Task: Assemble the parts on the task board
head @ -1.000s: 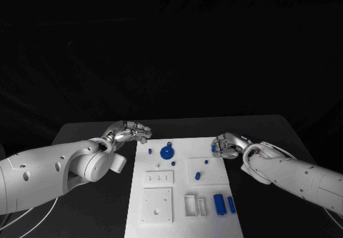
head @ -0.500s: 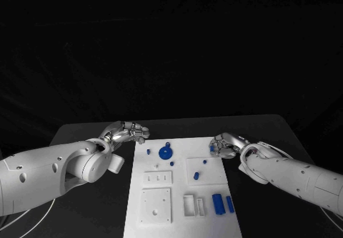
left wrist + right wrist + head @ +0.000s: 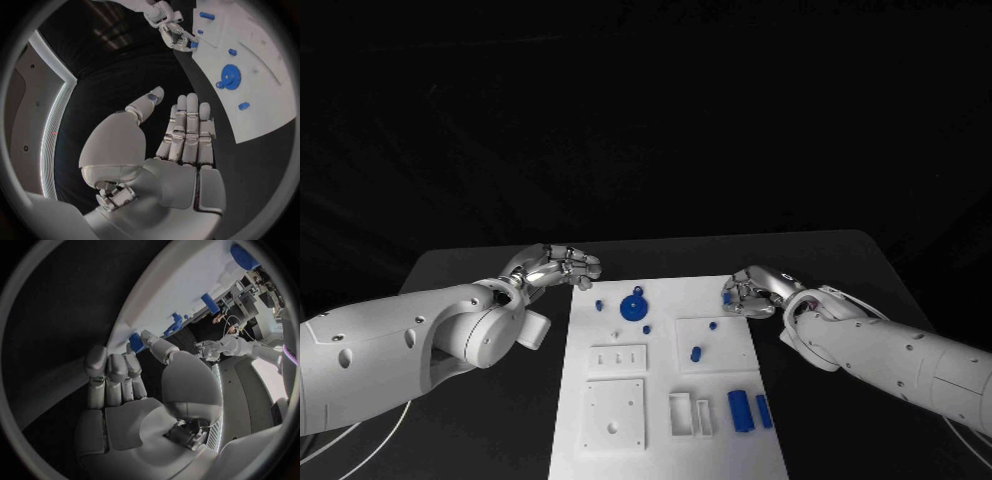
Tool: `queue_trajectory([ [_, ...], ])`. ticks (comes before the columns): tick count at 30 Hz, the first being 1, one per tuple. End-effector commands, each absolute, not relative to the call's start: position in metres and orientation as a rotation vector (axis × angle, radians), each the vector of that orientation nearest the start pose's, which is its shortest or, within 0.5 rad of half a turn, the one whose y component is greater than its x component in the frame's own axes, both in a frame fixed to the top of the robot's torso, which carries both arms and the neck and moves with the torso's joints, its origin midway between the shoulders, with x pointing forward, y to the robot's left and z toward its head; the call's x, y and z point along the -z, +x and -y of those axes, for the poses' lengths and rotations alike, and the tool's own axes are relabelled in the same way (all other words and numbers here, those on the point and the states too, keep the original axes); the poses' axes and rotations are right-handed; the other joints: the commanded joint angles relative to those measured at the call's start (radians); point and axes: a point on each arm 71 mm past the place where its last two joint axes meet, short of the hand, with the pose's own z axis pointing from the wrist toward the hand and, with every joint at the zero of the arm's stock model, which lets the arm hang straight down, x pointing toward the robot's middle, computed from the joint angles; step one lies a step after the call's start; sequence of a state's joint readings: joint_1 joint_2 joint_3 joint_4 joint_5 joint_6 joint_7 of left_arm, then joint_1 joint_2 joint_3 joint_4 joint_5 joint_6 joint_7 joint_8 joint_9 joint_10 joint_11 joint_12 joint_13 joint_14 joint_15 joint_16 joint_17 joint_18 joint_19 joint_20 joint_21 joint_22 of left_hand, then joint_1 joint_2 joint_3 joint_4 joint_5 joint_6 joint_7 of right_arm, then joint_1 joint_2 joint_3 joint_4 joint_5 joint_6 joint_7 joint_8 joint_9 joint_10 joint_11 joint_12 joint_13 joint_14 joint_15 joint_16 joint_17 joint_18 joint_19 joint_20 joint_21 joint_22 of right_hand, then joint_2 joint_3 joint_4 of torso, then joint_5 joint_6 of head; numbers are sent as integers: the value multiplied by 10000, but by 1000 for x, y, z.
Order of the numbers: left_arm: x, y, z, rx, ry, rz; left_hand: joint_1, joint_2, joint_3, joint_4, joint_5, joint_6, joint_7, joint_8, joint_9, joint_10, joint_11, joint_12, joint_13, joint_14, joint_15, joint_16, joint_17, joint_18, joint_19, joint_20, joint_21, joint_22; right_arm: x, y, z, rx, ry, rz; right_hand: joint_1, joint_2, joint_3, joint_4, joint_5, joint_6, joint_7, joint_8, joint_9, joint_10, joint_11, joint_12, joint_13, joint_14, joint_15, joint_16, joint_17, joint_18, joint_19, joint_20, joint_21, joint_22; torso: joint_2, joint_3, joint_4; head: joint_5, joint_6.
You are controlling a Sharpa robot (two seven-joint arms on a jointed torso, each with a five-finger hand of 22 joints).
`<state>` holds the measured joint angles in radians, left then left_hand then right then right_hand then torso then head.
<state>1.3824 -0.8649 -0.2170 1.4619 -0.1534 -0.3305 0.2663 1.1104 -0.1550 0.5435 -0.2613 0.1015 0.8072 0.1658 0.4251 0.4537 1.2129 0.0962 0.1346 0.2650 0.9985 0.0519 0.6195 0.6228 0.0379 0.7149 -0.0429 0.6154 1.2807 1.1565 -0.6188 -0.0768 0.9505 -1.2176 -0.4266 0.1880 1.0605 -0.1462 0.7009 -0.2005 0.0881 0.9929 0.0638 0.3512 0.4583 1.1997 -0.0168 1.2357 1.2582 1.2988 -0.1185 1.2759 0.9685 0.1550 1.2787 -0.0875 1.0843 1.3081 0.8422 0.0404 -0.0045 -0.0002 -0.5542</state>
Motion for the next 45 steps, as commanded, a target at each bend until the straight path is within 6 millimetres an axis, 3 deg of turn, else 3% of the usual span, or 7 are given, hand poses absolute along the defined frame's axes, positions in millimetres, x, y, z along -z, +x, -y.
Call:
queue_trajectory([
  [1,160,509,-239,13049,-9060,-15653,-48,45,-32,36,1,14,13,-52,11,1,13,-47,16,76,-10,-40,-10,-87,-50,-53,64,-9,235,558,256,-5790,360,-15531,-35,172,12,-62,-109,424,240,104,101,158,-55,114,70,17,-102,-54,15,1068,-30,-36,74,169,3,-3,5,-3,16],
  [11,160,508,-238,13111,-8978,-15748,-69,132,-26,81,-1,209,-93,41,52,203,-79,40,89,67,-5,-46,-11,-95,-77,-48,71,-20,231,556,253,-5613,255,-15313,-109,262,37,-124,-388,551,166,170,173,380,-130,274,210,30,-174,-67,37,1068,6,-63,90,151,1,-6,3,-1,64],
  [22,164,510,-231,12772,-8929,-17203,-752,228,-211,526,-219,735,-275,-42,-6,727,-306,129,219,204,-69,17,14,-83,7,-106,142,-70,189,557,232,-5546,-424,-15279,-194,182,35,-113,-386,612,121,223,236,473,-178,350,280,34,-224,-63,58,1068,52,-104,98,134,-92,-20,-73,43,227],
  [30,167,511,-220,12333,-8907,-18076,-1602,-10,-393,1254,-519,678,-213,-306,-126,888,-361,81,266,320,-144,131,73,-55,82,-172,192,-119,175,547,201,-5325,-1098,-15603,-207,194,29,-118,-388,617,113,230,248,476,-187,350,281,33,-234,-64,62,1068,62,-116,96,129,-262,-2,-175,213,249],
  [35,169,511,-210,12616,-9083,-19012,-1896,-108,-445,1548,-523,664,-207,-363,-144,930,-379,65,284,321,-168,187,112,-42,106,-197,213,-129,170,537,172,-5851,-1534,-15732,-233,185,15,-119,-391,617,108,234,257,476,-192,348,281,32,-240,-66,65,1068,68,-125,93,124,-352,5,-188,332,262],
  [39,165,513,-203,12639,-8868,-19005,-2210,-420,-345,1992,-520,422,-99,-563,-256,461,-156,-234,181,-150,22,-101,-2,-72,-222,-51,30,-202,167,531,152,-6269,-1702,-15678,-260,183,6,-109,-390,612,106,233,263,446,-195,319,256,29,-244,-70,66,1068,70,-131,88,120,-436,2,-206,451,220],
  [45,163,516,-196,12119,-8341,-19342,-2316,-380,-309,2251,-522,465,-102,-570,-272,503,-167,-229,211,-98,34,-59,27,-42,-245,-16,68,-173,164,523,121,-6634,-2314,-15472,-269,188,5,-111,-387,604,104,230,266,441,-197,314,254,27,-247,-73,67,1068,71,-136,84,116,-567,3,-198,590,141],
])
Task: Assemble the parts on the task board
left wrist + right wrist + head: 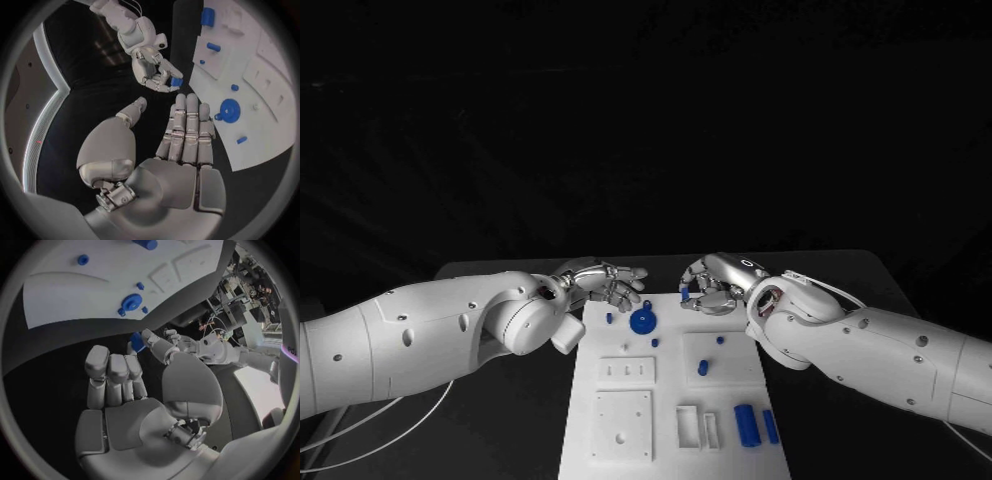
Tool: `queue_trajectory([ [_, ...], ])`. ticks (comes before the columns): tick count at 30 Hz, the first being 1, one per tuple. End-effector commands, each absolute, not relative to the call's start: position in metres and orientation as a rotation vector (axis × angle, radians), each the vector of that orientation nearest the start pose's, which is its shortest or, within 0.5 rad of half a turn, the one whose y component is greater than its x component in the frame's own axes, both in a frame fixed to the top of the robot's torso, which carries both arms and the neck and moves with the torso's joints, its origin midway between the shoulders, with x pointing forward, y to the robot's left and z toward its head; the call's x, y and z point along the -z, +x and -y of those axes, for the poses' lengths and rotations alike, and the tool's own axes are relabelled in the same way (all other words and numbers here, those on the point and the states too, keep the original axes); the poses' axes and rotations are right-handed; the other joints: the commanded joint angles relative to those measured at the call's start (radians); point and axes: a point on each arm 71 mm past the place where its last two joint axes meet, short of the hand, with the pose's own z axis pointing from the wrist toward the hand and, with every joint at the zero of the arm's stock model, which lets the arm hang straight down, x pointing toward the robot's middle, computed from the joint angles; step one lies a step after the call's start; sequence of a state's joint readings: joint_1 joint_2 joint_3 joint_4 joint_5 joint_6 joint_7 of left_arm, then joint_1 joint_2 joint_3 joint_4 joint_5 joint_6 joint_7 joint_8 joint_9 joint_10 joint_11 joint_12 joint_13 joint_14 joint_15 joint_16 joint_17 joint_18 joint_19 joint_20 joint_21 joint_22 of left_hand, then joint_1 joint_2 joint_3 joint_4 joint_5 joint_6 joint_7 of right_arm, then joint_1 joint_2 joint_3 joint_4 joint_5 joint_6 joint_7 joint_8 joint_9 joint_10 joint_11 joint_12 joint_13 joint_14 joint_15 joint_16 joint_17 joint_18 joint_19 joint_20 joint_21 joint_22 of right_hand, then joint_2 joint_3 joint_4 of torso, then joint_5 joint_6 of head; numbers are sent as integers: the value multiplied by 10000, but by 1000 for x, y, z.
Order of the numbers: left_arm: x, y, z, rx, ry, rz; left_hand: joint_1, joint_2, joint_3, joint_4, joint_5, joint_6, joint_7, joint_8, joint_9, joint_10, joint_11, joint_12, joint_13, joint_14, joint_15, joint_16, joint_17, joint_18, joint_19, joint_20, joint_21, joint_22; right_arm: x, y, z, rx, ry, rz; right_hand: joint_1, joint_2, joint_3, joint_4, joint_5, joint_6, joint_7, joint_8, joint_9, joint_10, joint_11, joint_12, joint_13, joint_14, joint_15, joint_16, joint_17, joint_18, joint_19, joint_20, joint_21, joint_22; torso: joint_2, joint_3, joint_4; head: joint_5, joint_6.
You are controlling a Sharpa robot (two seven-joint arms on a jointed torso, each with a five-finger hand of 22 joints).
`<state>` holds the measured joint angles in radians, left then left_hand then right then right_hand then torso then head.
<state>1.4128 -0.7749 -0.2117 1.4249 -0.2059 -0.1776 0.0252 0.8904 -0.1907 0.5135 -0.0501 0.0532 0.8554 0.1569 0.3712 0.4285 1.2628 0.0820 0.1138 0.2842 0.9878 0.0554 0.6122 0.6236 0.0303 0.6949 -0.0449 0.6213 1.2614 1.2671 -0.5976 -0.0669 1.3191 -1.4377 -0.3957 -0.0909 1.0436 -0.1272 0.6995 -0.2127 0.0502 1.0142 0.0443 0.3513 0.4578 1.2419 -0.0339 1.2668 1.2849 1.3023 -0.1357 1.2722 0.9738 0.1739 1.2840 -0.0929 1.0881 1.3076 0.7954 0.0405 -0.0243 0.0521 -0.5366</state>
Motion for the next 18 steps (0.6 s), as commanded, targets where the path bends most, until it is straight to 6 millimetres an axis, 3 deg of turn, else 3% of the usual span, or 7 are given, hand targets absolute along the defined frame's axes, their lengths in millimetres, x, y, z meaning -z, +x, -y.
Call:
queue_trajectory([
  [1,164,516,-195,12027,-8270,-19428,-183,-10,-29,207,-38,0,-19,-25,-20,16,-30,-18,27,15,-2,21,25,37,-48,6,14,24,164,523,118,-6684,-2340,-15467,-100,-3,20,10,-7,389,298,228,271,20,-26,4,-11,-8,-76,-37,14,879,18,-83,45,120,-106,2,0,53,-40],
  [6,166,514,-189,11672,-7912,-19886,-483,-36,-47,616,-37,59,-46,-18,-30,42,-49,-17,55,23,-16,41,46,67,-57,-5,40,34,163,521,106,-6774,-2464,-15367,-100,3,24,7,-4,385,297,226,273,19,-28,2,-11,-9,-77,-39,14,879,19,-86,42,117,-148,-5,9,104,-151],
  [11,168,513,-185,11179,-7613,-20251,-503,-93,-29,735,-37,86,-59,-12,-31,41,-51,-23,66,17,-19,46,54,78,-72,-7,52,43,163,519,97,-6950,-2556,-15349,-104,5,26,7,-4,384,297,225,275,24,-28,7,-6,-9,-78,-41,15,879,20,-89,40,116,-147,-16,7,91,-183],
  [18,173,513,-185,10600,-8015,-20789,-351,-44,-12,707,-35,50,-46,-39,-47,11,-38,-44,74,-14,-12,40,60,87,-91,-3,76,62,162,516,91,-7102,-2655,-15360,-113,31,36,13,-1,383,296,223,279,27,-30,7,-3,-9,-80,-44,16,879,25,-96,34,110,-117,3,0,105,-210],
])
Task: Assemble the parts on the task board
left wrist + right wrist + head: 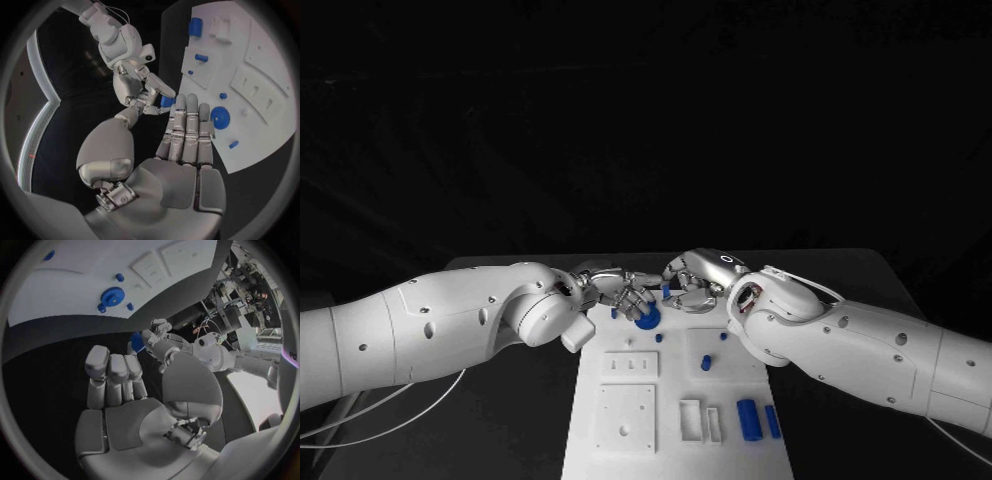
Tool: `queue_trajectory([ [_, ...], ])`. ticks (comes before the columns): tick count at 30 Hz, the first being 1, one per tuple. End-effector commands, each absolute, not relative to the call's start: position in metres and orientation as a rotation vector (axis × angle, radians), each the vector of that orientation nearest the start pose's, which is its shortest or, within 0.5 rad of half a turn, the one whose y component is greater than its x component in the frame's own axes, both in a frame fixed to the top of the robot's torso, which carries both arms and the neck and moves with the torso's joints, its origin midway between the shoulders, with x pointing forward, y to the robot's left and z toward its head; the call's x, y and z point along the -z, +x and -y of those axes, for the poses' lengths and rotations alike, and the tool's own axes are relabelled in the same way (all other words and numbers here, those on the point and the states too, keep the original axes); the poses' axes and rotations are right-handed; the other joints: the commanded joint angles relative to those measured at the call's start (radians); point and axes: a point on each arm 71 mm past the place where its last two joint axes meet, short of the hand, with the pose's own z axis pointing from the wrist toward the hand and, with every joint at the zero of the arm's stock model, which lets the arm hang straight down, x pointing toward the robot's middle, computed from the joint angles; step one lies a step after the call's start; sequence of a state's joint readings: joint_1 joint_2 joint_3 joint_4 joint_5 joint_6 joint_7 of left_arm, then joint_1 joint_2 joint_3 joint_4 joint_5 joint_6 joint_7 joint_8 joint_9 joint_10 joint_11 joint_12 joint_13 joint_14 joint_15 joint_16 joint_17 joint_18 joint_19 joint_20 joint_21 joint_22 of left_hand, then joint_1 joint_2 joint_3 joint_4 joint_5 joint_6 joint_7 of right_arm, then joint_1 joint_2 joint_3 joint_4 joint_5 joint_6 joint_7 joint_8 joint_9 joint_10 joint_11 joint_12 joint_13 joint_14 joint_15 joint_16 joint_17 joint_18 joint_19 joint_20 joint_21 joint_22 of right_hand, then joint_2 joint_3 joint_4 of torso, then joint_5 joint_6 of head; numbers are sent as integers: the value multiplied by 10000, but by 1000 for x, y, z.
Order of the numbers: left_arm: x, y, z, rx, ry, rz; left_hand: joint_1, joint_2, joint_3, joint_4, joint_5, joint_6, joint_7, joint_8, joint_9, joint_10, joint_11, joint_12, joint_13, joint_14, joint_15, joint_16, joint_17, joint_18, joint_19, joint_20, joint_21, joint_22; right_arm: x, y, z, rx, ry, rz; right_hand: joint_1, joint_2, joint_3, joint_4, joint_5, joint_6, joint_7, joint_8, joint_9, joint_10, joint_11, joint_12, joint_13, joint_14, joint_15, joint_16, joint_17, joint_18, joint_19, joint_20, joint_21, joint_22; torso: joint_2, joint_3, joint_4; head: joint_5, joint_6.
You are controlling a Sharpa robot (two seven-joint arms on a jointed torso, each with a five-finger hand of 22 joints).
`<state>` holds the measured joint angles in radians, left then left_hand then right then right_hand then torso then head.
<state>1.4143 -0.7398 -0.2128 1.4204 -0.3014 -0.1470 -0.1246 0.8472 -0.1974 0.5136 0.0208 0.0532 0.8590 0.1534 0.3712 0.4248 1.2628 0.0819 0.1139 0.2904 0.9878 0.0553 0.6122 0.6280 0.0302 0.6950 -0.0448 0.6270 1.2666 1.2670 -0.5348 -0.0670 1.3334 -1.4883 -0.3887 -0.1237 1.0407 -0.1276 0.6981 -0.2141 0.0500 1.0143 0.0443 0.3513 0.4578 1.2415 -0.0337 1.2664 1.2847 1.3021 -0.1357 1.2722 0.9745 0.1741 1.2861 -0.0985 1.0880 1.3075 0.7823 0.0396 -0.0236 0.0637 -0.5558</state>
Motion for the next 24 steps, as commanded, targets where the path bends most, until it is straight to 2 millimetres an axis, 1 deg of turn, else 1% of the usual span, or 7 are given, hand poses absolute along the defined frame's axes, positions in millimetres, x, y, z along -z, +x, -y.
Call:
queue_trajectory([
  [1,174,514,-184,10574,-8020,-20784,112,21,-22,-16,-35,9,-5,-44,-13,4,-34,-50,14,-23,-8,37,16,86,-101,0,22,15,162,516,90,-7116,-2659,-15354,-85,36,51,27,0,382,296,223,280,35,-32,15,2,-7,-80,-45,9,877,4,-41,34,111,16,11,-9,-7,-19],
  [2,173,514,-184,10556,-7989,-20776,161,5,-31,-42,-36,4,-2,-48,-17,-2,-31,-55,17,-32,-4,34,17,86,-112,4,27,21,162,515,89,-7135,-2663,-15346,-87,36,51,27,0,382,296,223,280,31,-32,11,-1,-7,-80,-45,9,877,5,-41,34,110,13,15,-10,-5,-19],
  [4,173,514,-182,10527,-7970,-20760,174,0,-35,-46,-36,5,-2,-48,-17,-2,-31,-55,19,-32,-3,35,18,87,-113,5,30,22,162,514,87,-7185,-2699,-15359,-93,34,51,28,2,381,296,222,281,34,-32,13,1,-7,-80,-46,9,877,6,-43,33,109,5,7,-1,-18,-31],
  [8,174,514,-180,10520,-7964,-20773,186,10,-36,-48,-35,9,-3,-46,-17,2,-32,-53,22,-31,-3,37,19,87,-114,6,33,24,161,512,83,-7260,-2764,-15374,-107,37,50,35,5,381,296,222,283,37,-32,15,4,-7,-81,-47,10,877,9,-45,31,107,9,9,8,-15,-32],
  [16,173,514,-178,10596,-8186,-20813,181,54,-53,-23,-36,25,-6,-40,-16,14,-36,-48,30,-25,-1,43,23,86,-114,11,40,28,162,510,78,-7344,-2855,-15457,-121,50,55,42,7,381,295,221,286,49,-33,24,14,-6,-82,-49,11,877,13,-48,28,104,9,7,-5,-7,-25],
  [19,173,514,-178,10600,-8214,-20774,197,77,-60,-26,-35,30,-9,-38,-16,18,-39,-47,34,-22,-3,46,26,88,-117,11,43,29,162,509,77,-7353,-2881,-15491,-124,52,56,42,8,381,295,220,287,56,-33,30,20,-5,-82,-49,12,877,14,-49,27,104,14,3,-14,4,-27],
  [24,173,514,-177,10639,-8237,-20737,306,167,-111,-100,-34,45,-16,-34,-18,30,-47,-44,51,-16,-7,55,34,93,-127,9,57,36,162,508,74,-7412,-2946,-15534,-129,50,56,40,7,381,294,220,289,46,-34,21,12,-5,-82,-50,12,877,15,-51,26,103,16,5,2,10,-25],
])
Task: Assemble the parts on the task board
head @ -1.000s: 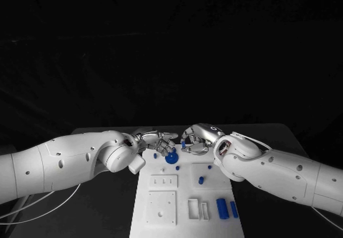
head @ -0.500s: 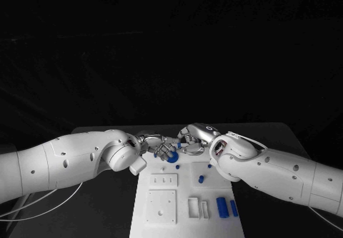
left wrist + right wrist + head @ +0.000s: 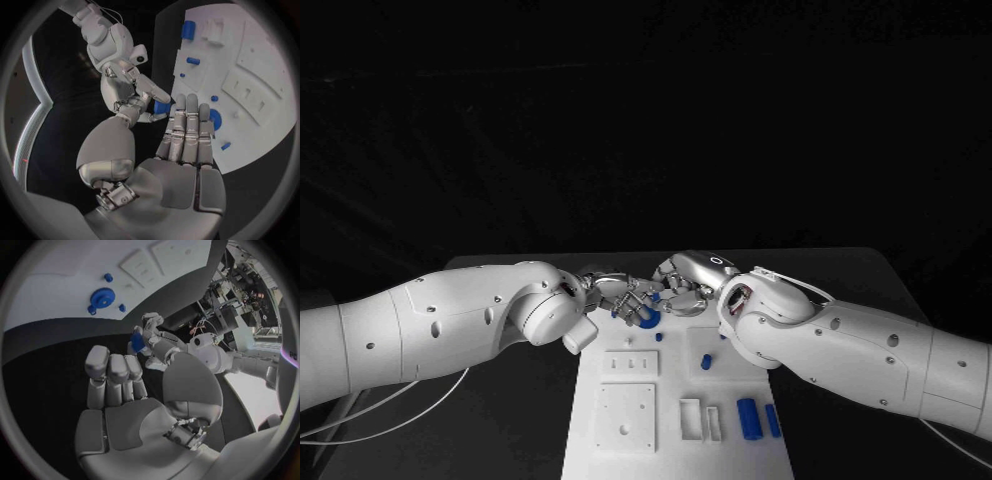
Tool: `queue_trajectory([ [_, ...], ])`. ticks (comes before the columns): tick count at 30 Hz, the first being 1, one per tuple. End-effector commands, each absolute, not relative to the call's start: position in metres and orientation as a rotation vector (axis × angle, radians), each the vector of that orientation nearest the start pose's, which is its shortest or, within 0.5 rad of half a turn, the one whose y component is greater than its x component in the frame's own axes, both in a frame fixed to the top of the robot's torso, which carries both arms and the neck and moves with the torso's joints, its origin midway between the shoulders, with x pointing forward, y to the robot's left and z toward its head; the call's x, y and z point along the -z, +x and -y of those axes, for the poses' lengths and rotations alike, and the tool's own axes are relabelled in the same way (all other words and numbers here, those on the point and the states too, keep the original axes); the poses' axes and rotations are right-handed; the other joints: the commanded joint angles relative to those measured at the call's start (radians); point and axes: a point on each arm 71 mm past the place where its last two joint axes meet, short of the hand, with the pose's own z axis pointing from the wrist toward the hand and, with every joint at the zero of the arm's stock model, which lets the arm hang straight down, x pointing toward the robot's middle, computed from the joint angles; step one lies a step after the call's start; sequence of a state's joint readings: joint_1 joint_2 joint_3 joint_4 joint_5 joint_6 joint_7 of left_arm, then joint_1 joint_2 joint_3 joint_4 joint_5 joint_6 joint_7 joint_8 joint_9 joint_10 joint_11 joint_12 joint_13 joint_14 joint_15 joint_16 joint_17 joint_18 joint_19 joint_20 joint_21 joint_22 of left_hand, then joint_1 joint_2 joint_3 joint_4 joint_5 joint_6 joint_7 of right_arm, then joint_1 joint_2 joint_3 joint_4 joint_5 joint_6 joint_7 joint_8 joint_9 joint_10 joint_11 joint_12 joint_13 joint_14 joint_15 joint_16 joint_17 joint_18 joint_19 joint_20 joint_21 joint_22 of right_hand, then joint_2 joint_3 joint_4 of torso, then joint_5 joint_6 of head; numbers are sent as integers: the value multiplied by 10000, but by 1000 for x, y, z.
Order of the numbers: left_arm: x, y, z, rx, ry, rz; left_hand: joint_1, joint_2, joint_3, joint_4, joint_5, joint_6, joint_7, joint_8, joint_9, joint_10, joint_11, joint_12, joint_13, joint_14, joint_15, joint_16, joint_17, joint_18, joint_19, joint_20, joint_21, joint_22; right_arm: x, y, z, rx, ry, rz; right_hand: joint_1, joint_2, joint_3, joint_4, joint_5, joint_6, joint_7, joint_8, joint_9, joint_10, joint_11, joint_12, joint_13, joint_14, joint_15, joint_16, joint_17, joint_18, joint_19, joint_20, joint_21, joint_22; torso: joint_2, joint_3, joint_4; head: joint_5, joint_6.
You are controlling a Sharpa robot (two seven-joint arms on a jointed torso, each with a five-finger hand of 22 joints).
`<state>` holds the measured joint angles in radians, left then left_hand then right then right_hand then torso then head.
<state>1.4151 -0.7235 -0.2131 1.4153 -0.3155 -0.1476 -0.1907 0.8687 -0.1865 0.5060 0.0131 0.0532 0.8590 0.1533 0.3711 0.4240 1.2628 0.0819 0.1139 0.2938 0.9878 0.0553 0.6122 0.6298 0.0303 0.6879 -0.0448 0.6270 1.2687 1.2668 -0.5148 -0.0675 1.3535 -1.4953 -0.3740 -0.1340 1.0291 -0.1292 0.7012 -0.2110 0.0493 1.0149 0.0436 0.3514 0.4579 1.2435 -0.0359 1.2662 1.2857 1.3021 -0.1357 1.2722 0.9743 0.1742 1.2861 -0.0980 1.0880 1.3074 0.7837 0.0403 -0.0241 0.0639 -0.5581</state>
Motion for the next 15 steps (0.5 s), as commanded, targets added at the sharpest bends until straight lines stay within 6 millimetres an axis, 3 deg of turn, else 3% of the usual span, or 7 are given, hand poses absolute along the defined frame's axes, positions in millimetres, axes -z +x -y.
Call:
queue_trajectory([
  [1,173,514,-177,10650,-8251,-20722,111,82,-49,-40,-34,47,-17,-34,-12,31,-48,-45,21,-17,-7,55,18,92,-57,9,60,17,162,508,74,-7421,-2957,-15542,-15,65,26,8,14,374,301,219,289,27,-12,24,2,-5,-82,-50,15,876,15,-56,26,104,2,-4,8,9,5],
  [11,174,514,-168,10756,-8096,-20839,460,479,-237,-433,-30,71,-21,-45,-35,37,-52,-55,62,-7,-10,61,25,85,-70,11,81,7,163,508,73,-7433,-2942,-15589,-48,54,20,11,12,370,302,215,294,18,-12,14,-4,-4,-83,-54,17,876,18,-61,21,100,8,-1,17,40,5],
  [15,174,515,-168,10748,-8109,-20779,474,554,-278,-479,-31,89,-27,-41,-38,46,-57,-54,71,-1,-12,63,25,83,-71,10,81,0,163,508,69,-7486,-2994,-15619,-52,54,20,12,12,370,301,214,295,18,-12,14,-3,-4,-83,-55,17,876,19,-61,20,100,10,4,-7,78,-4],
])
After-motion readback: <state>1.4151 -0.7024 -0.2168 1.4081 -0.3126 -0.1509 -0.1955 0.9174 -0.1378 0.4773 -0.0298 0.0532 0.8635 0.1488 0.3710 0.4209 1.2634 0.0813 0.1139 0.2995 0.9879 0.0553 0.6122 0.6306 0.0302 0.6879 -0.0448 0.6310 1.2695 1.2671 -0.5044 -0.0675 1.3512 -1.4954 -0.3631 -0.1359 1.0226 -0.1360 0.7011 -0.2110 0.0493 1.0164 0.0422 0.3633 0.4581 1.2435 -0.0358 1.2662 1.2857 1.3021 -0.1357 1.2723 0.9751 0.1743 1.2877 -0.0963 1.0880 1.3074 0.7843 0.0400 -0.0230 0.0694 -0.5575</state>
